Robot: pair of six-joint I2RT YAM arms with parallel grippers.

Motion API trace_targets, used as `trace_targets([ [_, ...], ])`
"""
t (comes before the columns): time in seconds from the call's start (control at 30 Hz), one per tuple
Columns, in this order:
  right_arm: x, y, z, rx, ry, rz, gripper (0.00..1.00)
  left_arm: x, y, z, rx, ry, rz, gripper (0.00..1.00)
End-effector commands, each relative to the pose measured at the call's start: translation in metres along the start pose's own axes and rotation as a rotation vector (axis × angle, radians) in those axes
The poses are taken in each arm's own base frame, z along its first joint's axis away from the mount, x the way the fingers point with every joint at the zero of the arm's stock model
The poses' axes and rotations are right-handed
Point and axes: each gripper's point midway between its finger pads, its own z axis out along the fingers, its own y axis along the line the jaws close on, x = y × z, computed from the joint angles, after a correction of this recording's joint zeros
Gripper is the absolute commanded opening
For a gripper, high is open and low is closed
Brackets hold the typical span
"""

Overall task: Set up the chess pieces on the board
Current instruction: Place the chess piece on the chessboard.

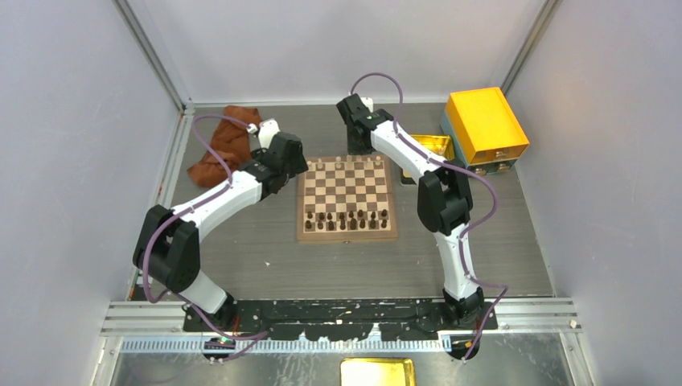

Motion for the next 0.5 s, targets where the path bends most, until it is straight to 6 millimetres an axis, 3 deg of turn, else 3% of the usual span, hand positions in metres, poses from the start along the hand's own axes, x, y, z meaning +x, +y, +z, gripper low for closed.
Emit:
trace_targets([
  [0.0,-0.0169,0.0144,-0.0077,-0.051,-0.042,0.046,0.01,-0.0217,-0.0068,-0.0104,0.028,-0.071,-0.042,0.77],
  [0.47,-0.0092,0.0134,0.0016,-0.04,-0.018,0.056,0.01,-0.0214,-0.0056,-0.0102,0.025,-0.071,-0.037,0.77],
])
